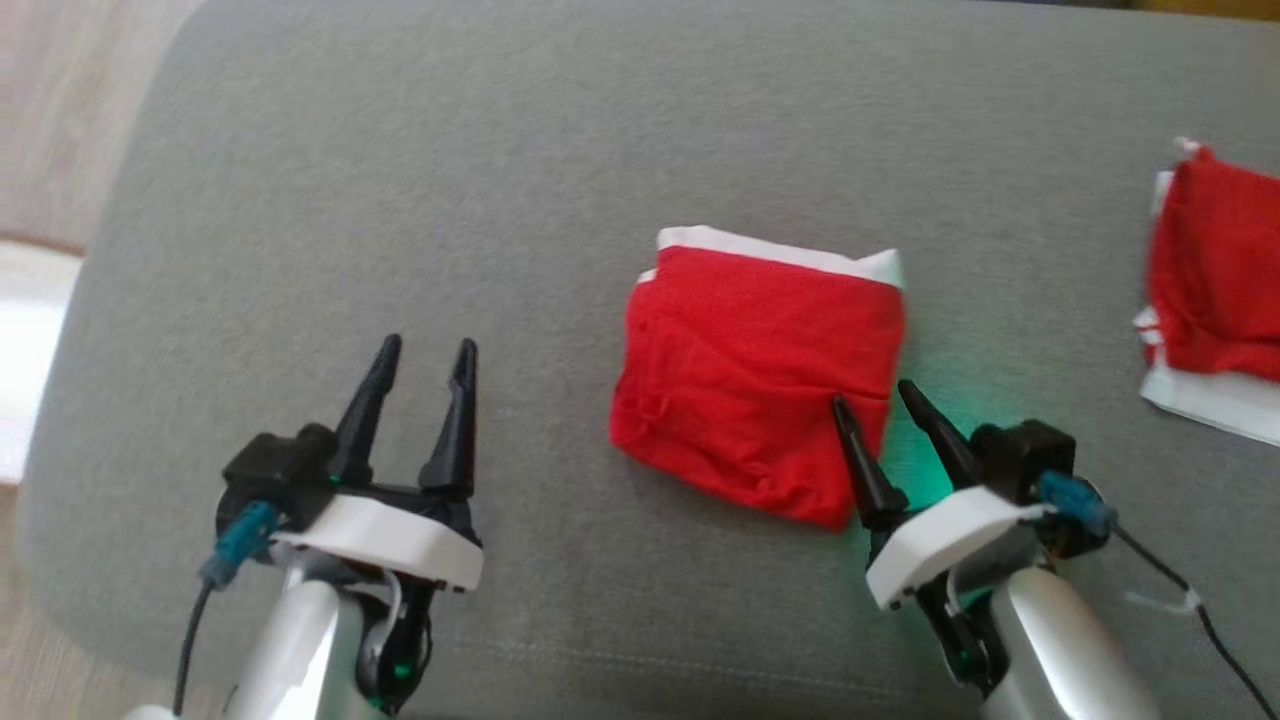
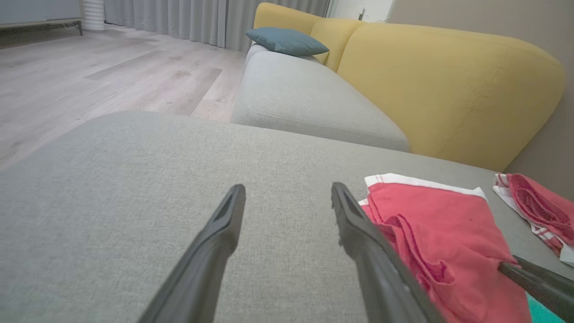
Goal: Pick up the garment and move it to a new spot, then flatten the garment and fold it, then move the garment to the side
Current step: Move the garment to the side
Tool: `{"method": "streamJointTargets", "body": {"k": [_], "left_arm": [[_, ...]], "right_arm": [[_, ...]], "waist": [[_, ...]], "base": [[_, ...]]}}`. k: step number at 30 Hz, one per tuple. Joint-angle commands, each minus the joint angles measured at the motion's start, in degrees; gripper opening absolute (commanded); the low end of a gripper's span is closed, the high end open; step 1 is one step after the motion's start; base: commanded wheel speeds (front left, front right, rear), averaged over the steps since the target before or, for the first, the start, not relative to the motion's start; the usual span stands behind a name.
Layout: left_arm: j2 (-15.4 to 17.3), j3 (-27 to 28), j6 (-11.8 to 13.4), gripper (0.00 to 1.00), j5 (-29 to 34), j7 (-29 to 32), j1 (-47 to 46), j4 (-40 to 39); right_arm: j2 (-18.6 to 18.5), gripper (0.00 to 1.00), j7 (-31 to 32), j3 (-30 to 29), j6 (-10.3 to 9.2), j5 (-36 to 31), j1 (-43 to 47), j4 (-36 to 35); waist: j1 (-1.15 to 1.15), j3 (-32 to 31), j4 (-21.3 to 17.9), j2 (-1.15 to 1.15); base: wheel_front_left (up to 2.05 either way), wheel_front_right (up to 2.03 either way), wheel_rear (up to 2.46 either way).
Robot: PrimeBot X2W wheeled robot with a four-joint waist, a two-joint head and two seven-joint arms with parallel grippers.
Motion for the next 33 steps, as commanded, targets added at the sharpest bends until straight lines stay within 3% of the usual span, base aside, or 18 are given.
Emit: {"method": "streamJointTargets", "body": {"k": [1,12,13,14,28,33], "left_arm": [[0.5,1.0,-0.1,1.00,-0.2,-0.7,-2.4,-1.5],[0.5,-0.1,0.1,1.00,-1.2,-0.7,-3.3,-1.1],[0.5,-0.1,0.1,1.00,-1.2,-0.7,-3.2,-1.1],[0.5,-0.1,0.1,1.00,-1.2,-0.7,-3.2,-1.1],[0.5,0.8,0.0,1.00,0.4,-0.7,-1.6,-0.8],[0.5,1.2,0.0,1.00,0.7,-0.7,-0.5,-1.4]], "right_arm": [[0.0,1.00,0.2,1.5,-0.02,1.2,-2.8,-0.3],[0.0,1.00,0.5,0.9,-0.02,5.2,-8.5,10.2],[0.0,0.46,0.2,1.0,-0.02,4.4,-8.9,10.9],[0.0,0.00,-0.2,1.0,-0.02,3.3,-9.4,11.5],[-0.2,0.00,-4.3,1.8,-0.02,-13.1,-12.5,12.0],[-5.6,0.00,-2.0,4.7,-0.02,-17.3,-14.8,9.7]], "waist": [[0.00,1.8,2.6,0.00],[0.00,3.5,7.4,0.00],[0.00,3.5,7.4,0.00],[0.00,3.4,7.3,0.00],[0.00,-1.8,0.2,0.00],[0.00,-2.8,-3.2,0.00]], "base": [[0.00,0.00,0.00],[0.00,0.00,0.00],[0.00,0.00,0.00],[0.00,0.00,0.00],[0.00,0.00,0.00],[0.00,0.00,0.00]]}}
